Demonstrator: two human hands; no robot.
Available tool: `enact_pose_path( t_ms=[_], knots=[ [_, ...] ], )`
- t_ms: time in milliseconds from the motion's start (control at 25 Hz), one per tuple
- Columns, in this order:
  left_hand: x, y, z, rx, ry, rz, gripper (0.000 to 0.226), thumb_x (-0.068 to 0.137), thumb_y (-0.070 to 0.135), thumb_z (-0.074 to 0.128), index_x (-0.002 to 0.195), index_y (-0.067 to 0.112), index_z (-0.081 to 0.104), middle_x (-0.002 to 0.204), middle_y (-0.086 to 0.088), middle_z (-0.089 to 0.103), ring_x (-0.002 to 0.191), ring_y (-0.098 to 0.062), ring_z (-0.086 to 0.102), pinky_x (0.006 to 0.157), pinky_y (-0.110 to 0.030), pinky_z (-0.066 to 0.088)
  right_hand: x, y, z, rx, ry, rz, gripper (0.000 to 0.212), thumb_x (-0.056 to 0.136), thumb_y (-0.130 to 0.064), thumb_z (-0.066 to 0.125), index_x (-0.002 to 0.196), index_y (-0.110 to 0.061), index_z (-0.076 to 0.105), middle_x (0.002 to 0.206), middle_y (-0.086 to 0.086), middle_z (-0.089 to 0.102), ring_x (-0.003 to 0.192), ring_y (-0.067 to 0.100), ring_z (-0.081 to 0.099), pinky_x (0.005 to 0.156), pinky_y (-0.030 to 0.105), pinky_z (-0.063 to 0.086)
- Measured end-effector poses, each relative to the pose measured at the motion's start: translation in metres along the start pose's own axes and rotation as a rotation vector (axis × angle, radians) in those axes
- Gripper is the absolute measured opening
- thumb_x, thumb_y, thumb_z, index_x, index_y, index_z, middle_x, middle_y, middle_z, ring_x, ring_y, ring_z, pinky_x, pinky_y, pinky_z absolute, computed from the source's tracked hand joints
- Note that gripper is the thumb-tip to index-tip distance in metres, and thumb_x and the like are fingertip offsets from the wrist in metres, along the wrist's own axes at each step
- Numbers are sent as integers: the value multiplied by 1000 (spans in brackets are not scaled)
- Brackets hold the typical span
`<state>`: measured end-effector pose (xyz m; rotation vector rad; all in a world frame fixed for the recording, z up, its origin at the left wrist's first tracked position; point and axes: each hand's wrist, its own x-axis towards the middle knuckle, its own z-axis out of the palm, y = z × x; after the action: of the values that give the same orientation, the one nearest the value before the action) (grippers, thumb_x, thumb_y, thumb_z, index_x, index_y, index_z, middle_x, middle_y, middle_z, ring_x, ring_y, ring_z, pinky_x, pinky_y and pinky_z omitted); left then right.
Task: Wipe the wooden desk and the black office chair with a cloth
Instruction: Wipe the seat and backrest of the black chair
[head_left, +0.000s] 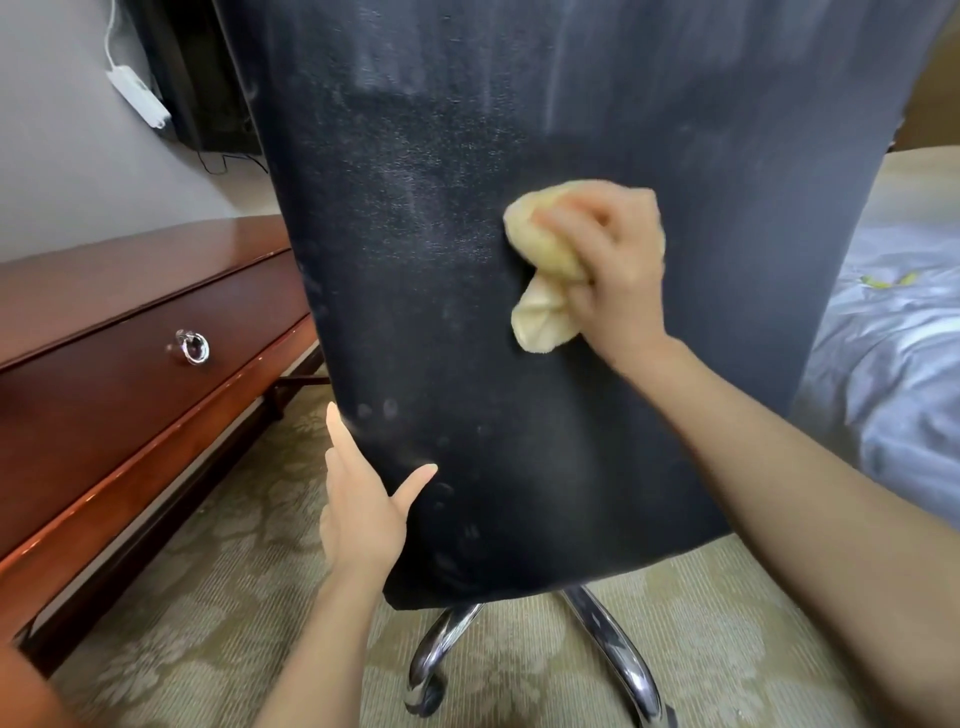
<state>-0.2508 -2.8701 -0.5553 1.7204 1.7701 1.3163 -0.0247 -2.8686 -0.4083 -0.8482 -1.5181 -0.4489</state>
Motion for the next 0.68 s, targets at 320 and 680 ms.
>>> enact_pose_path(
  t_ms=[320,680],
  knots=[
    [2,-3,-1,-47,-20,65,108,73,38,79,147,37,0,139,0,41,128,-24,43,96,-52,42,-7,-17,32,-85,399,99,39,68,7,51,94,-12,71,96,6,60,91,28,53,81,32,41],
    [6,-21,-20,-120,-272,223,103,71,-12,65,145,38,13,135,16,37,122,1,34,93,-12,30,-137,-13,60,-186,-540,-546,43,39,9,86,78,-4,74,77,12,68,68,26,66,58,29,52]
  ],
)
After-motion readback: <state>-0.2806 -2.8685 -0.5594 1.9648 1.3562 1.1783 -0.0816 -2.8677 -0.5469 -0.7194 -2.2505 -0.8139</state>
